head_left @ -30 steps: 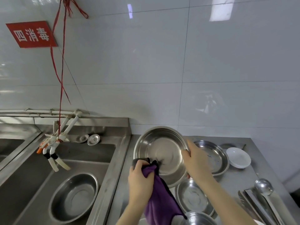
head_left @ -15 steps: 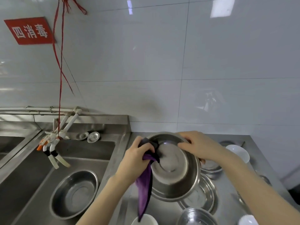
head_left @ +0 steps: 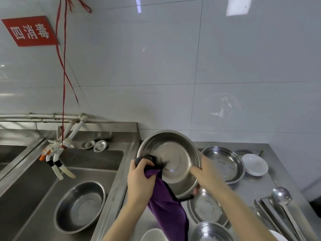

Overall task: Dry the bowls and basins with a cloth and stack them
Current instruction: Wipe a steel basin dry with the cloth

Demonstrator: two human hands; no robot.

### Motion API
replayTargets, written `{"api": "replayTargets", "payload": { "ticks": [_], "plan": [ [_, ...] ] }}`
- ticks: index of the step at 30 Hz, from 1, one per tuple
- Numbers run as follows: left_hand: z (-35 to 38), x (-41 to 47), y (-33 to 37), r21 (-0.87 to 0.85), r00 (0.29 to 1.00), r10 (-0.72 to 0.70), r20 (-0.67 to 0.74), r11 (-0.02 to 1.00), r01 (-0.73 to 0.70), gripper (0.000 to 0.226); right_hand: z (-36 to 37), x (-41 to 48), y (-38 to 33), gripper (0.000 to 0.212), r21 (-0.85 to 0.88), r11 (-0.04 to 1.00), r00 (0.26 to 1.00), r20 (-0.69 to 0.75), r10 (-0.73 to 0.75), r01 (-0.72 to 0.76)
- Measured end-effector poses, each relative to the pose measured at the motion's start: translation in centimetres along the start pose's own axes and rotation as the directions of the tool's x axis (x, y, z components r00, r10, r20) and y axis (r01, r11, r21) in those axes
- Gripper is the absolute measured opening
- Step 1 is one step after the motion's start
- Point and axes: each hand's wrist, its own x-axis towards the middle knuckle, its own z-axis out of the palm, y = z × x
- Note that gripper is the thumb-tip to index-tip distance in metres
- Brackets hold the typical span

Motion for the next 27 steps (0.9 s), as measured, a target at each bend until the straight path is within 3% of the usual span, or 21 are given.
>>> {"api": "replayTargets", "payload": {
  "ticks": [3,6,7,9,12,14,17,19,22,25,27],
  "plan": [
    [-0.8,1.3,-0.6,0.123,0.962,0.214,0.172,0.964,-0.236,0.027,-3.1,1.0,-1.6,0.027,-0.353,0.930,0.970,0.243,-0.017,0.105],
    [-1.1,2.0,-0.1,0.172,0.835,0.400,0.377,0.856,-0.488,0.024,-4.4,2.0,-3.0,0.019,-0.468,0.866,0.880,0.470,0.072,0.179],
    [-1.1,2.2,0.1,0.193,0.828,0.419,0.373,0.838,-0.511,0.025,-4.3,2.3,-3.1,0.022,-0.485,0.853,0.889,0.455,0.055,0.195],
    [-1.1,2.6,0.3,0.232,0.883,0.389,0.262,0.863,-0.449,0.027,-3.7,2.5,-2.9,0.037,-0.423,0.886,0.948,0.313,-0.056,0.192],
    [-1.0,2.6,0.4,0.177,0.986,0.164,0.031,0.970,-0.167,0.026,-1.8,1.2,-2.0,0.058,-0.324,0.938,0.991,0.000,-0.133,0.126],
    [-0.9,2.1,0.8,0.061,0.998,0.037,-0.053,0.998,-0.033,0.031,-0.1,0.0,-1.3,0.047,-0.169,0.982,0.991,-0.091,-0.098,0.082],
    [-0.7,0.5,1.3,-0.028,0.999,-0.008,-0.045,1.000,0.006,0.036,1.3,-0.6,-0.3,0.024,0.039,0.999,0.991,-0.134,-0.009,0.014],
    [-0.9,-0.2,1.1,-0.006,1.000,0.012,-0.008,1.000,-0.012,0.037,0.8,-0.5,0.2,0.023,0.000,1.000,0.995,-0.100,0.014,-0.014],
    [-1.4,0.1,-0.1,0.128,0.983,0.143,0.117,0.979,-0.158,0.031,-1.5,0.1,-0.2,0.015,-0.291,0.957,0.998,0.059,0.007,0.010],
    [-1.7,0.8,0.1,0.191,0.860,0.347,0.374,0.878,-0.438,0.023,-3.7,1.2,-1.6,0.015,-0.520,0.844,0.943,0.329,0.057,0.131],
    [-1.6,1.2,0.5,0.219,0.813,0.383,0.440,0.832,-0.510,0.021,-3.8,1.9,-1.9,0.014,-0.584,0.783,0.923,0.383,0.033,0.215]
  ]
}}
